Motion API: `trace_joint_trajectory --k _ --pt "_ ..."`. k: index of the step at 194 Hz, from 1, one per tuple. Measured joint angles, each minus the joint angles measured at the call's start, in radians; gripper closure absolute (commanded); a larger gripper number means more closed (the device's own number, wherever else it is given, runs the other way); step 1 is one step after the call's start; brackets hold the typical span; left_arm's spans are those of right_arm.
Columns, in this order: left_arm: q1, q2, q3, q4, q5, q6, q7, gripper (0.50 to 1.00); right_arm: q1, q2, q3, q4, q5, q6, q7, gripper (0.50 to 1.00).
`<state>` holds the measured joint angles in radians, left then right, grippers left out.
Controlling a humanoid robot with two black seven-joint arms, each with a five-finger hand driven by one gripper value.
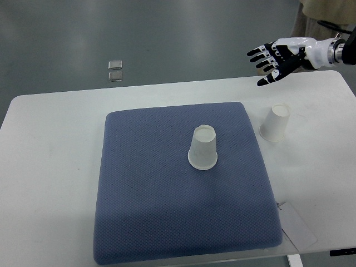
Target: Stack paper cups
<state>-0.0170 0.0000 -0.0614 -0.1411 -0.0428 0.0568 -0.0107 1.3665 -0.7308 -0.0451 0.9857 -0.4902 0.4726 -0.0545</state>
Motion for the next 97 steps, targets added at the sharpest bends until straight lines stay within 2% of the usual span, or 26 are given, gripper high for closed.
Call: trace_joint_trajectory --k 47,72,97 --pt "0.0 0.0 0.0 0.0 0.0 0.0 0.0 0.5 0.298 -0.063 -0.332 0.131 -0.198 0.107 -0.062 0.574" --pt "0.0 0.0 0.0 0.0 0.0 0.0 0.0 0.5 0.464 -0.048 -0.49 0.155 -0.225 0.135 -0.094 0.574" --pt "0.0 0.0 0.0 0.0 0.0 0.0 0.0 0.5 0.57 0.002 -0.591 0.157 -0.228 0.138 -0.11 0.574"
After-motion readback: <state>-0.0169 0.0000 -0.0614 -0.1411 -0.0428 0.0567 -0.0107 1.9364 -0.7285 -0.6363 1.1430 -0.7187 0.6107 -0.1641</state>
